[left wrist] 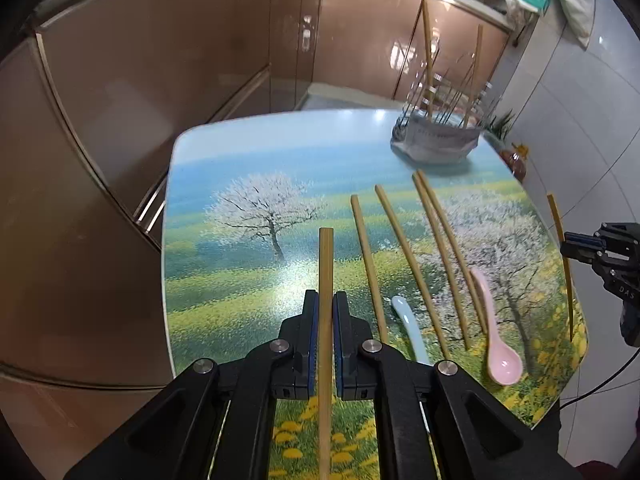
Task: Organize utensils
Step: 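Lift both held chopsticks and carry them above the wire holder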
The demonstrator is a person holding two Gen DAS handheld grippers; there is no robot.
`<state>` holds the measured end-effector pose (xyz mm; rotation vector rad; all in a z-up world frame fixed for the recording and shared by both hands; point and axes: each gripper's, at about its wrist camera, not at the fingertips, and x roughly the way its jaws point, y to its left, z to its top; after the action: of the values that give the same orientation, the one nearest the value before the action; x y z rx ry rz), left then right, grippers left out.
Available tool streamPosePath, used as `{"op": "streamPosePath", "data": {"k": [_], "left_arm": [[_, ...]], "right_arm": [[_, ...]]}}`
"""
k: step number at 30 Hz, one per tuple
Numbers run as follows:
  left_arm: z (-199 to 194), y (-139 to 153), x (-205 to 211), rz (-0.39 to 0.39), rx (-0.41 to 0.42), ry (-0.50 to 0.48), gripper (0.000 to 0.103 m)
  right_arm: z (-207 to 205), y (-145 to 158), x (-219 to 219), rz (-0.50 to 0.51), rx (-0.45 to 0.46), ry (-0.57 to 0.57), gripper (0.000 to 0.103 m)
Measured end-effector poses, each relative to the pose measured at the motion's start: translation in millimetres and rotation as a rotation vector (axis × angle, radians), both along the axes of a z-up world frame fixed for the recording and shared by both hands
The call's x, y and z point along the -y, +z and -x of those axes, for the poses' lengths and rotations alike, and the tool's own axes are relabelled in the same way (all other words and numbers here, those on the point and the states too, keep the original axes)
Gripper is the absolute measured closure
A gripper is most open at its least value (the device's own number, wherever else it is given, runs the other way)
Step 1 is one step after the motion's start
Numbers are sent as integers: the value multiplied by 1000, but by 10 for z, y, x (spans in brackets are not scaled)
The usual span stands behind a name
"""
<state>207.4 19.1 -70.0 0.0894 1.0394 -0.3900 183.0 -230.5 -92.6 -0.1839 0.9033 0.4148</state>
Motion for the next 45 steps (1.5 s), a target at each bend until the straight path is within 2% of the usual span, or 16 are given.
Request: {"op": "streamPosePath", "data": {"k": [8, 13, 17, 22, 29, 33, 41, 45], "left_arm": [[493, 718, -204, 75, 158, 41, 97], [671, 1238, -243, 167, 279, 66, 97], [665, 1620, -152, 271, 380, 71, 97], [426, 1884, 139, 369, 446, 46, 97], [-268, 2031, 735, 493, 483, 1, 97], [-676, 2022, 1079, 533, 530, 1, 97], [-1320, 1837, 1660, 518, 684, 42, 97], [-1455, 1637, 1856, 460, 789, 91, 97]], "right_arm": [[460, 524, -67, -44, 144, -23, 97], [620, 922, -60, -89, 255, -42, 97], [608, 1263, -10, -168, 366, -63, 97], [411, 1558, 83, -271, 494, -86, 97], [-130, 1820, 358, -369, 631, -125, 97], [-484, 1865, 513, -407, 695, -143, 97], [-1277, 1606, 700, -417, 787, -205, 97], [-1533, 1368, 727, -417, 808, -237, 97]]}}
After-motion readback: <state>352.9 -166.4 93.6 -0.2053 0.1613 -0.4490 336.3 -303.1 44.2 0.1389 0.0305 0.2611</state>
